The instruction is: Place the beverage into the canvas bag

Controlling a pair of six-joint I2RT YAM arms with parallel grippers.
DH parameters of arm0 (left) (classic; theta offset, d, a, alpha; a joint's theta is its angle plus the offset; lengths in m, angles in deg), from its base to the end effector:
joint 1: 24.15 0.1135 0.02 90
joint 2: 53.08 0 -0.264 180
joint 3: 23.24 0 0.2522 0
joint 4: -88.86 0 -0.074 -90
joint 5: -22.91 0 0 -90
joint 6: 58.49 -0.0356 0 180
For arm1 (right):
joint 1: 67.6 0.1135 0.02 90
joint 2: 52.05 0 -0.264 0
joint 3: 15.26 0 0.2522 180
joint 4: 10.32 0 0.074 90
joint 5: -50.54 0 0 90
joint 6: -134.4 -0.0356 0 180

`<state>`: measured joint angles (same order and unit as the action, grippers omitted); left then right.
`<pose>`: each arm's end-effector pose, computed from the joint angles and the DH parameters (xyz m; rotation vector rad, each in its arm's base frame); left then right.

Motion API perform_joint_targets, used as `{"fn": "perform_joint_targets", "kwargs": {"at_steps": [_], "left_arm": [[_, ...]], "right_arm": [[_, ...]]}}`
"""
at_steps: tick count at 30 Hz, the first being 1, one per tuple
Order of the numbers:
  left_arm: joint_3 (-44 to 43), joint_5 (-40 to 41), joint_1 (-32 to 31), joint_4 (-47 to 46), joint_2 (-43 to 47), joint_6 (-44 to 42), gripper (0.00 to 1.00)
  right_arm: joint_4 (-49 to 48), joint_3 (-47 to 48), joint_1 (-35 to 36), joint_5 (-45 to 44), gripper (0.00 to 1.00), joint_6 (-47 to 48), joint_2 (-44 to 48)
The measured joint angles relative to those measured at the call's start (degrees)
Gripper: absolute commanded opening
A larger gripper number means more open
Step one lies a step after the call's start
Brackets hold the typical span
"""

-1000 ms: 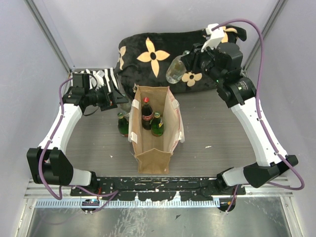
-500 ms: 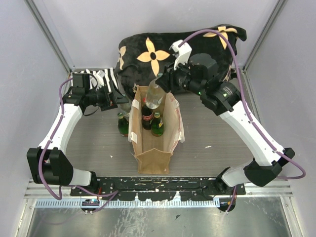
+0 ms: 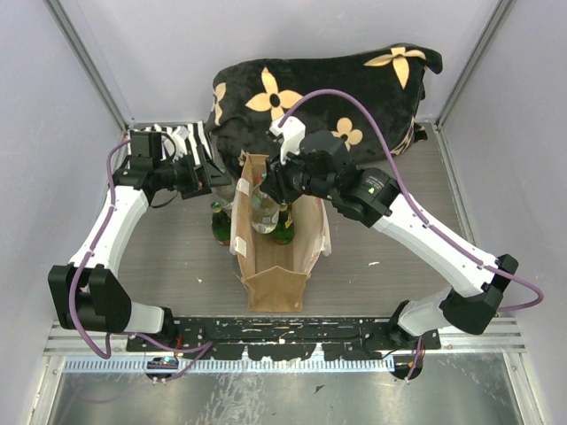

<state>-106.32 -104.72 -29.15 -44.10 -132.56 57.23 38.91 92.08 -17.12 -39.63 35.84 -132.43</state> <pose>0.2947 -0.0476 0.3186 -0.0830 2.3521 -1.0305 0.1923 0.2330 0.4466 -0.7210 1.8879 0.6656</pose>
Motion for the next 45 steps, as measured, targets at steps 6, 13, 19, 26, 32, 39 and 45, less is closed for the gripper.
{"fn": "perform_joint_targets", "kwargs": {"at_steps": [6, 13, 19, 26, 32, 39, 45], "left_arm": [[0.00, -0.02, 0.00, 0.02, 0.00, -0.13, 0.95], [0.24, 0.00, 0.00, 0.02, 0.04, -0.15, 0.95], [0.31, 0.02, -0.02, 0.07, 0.04, -0.20, 0.95], [0.31, 0.02, -0.02, 0.11, 0.04, -0.42, 0.95], [0.31, 0.04, -0.04, 0.59, 0.04, -1.14, 0.95], [0.31, 0.13, -0.04, 0.90, 0.04, -1.55, 0.95], [0.31, 0.22, -0.04, 0.92, 0.04, -1.68, 0.95]], "right_arm": [[-0.81, -3.13, 1.60, -1.38, 0.01, 0.04, -0.02], [-5.95, -11.15, 2.29, -3.39, 0.01, 0.04, -0.02], [-8.96, -15.69, 2.34, -4.52, 0.01, 0.11, -0.44], [-15.45, -19.67, 2.34, -4.94, 0.01, 0.28, -1.68], [-19.26, -23.02, 2.36, -4.92, 0.01, 0.24, -2.64], [-23.61, -28.46, 3.19, -5.38, 0.01, 0.59, -2.64], [-26.32, -31.95, 3.96, -5.79, 0.01, 1.38, -3.28]]}}
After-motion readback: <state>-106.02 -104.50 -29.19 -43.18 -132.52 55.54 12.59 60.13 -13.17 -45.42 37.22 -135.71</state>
